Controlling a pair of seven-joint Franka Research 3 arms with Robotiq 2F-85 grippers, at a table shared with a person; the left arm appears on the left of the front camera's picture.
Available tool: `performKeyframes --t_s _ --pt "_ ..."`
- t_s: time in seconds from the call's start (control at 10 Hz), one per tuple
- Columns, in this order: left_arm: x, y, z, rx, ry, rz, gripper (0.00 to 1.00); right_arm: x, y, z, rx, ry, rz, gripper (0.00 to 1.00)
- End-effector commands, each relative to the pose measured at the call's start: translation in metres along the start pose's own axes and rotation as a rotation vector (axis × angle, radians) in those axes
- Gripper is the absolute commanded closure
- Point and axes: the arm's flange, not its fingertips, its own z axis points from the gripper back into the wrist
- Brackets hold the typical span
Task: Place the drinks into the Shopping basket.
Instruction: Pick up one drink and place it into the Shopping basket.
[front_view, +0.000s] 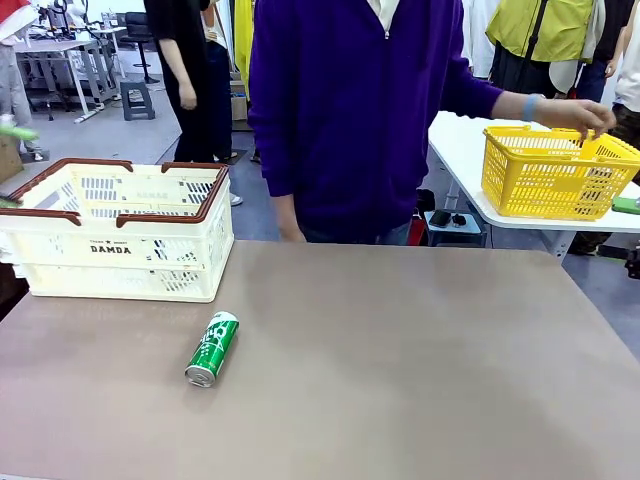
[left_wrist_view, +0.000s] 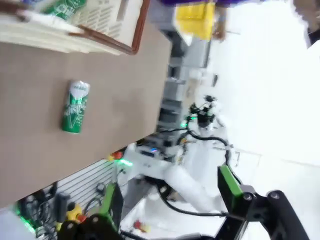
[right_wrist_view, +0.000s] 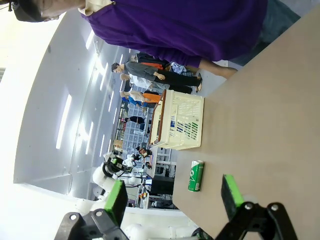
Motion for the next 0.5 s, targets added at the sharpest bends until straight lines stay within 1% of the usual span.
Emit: performKeyframes --t_s 0.0,0.1,0.2,0.4 --pt "0.006 0.016 0.015 -0.092 -0.093 0.06 0.0 0.001 0.003 0.0 0.013 -0.005 -0.001 0.0" --pt "0.02 0.017 0.022 -0.104 -0.142 0.104 0.0 0.001 0.003 0.0 0.013 -0.005 -0.001 0.0" --pt "-0.003 0.025 0.016 -0.055 -0.047 0.044 0.0 0.001 0.003 0.0 0.013 -0.005 -0.001 0.0" --pt "-0.003 0.025 0.016 -0.055 -0.047 0.044 0.0 0.001 0.003 0.0 0.013 -0.005 -0.001 0.0"
